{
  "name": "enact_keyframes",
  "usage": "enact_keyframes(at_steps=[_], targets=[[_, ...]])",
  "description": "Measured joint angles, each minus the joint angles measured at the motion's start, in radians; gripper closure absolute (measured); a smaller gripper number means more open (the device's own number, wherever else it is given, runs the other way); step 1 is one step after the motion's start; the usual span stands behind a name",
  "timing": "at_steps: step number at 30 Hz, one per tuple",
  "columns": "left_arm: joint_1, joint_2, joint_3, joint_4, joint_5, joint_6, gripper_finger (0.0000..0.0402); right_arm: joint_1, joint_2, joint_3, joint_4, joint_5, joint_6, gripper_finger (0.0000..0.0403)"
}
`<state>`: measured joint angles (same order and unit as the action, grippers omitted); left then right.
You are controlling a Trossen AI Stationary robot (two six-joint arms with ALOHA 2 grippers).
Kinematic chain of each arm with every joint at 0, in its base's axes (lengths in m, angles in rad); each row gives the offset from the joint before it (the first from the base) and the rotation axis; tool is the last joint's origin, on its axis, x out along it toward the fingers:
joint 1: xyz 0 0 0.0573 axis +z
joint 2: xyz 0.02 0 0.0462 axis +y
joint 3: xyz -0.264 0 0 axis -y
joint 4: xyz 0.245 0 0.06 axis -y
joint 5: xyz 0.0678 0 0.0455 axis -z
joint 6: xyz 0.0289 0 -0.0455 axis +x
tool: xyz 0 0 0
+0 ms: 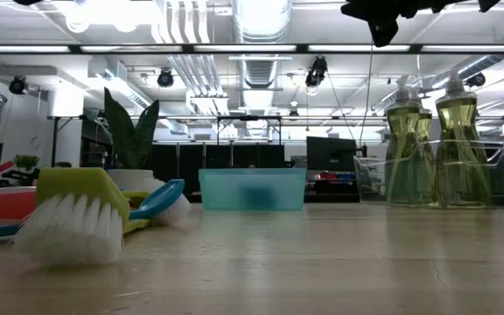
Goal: Pick & Place Kitchen Sink Supplies
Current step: Put the yellow soap dispenser into the top transparent bin
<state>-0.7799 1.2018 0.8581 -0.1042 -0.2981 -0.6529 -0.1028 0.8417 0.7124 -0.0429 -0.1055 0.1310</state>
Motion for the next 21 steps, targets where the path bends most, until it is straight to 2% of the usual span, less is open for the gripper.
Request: enact_keyframes(at_steps=[9,17,21], targets=[[0.0,0.001,-0.002,0.026,-0.007,0.054,0.0303,0.0,0.0,0.0,-0.002,0.0,0.007,0.0316],[0.0,0.001,-0.006,0.031,-0.008,0.039,0.0286,0.0,0.0,-0.002,-0.003,0.001,0.015,0.0328],[0.0,0.001,-0.006,0.036,-0.009,0.062,0.0294,0.0,0.0,-0.002,-0.003,0.001,0.015,0.0332]])
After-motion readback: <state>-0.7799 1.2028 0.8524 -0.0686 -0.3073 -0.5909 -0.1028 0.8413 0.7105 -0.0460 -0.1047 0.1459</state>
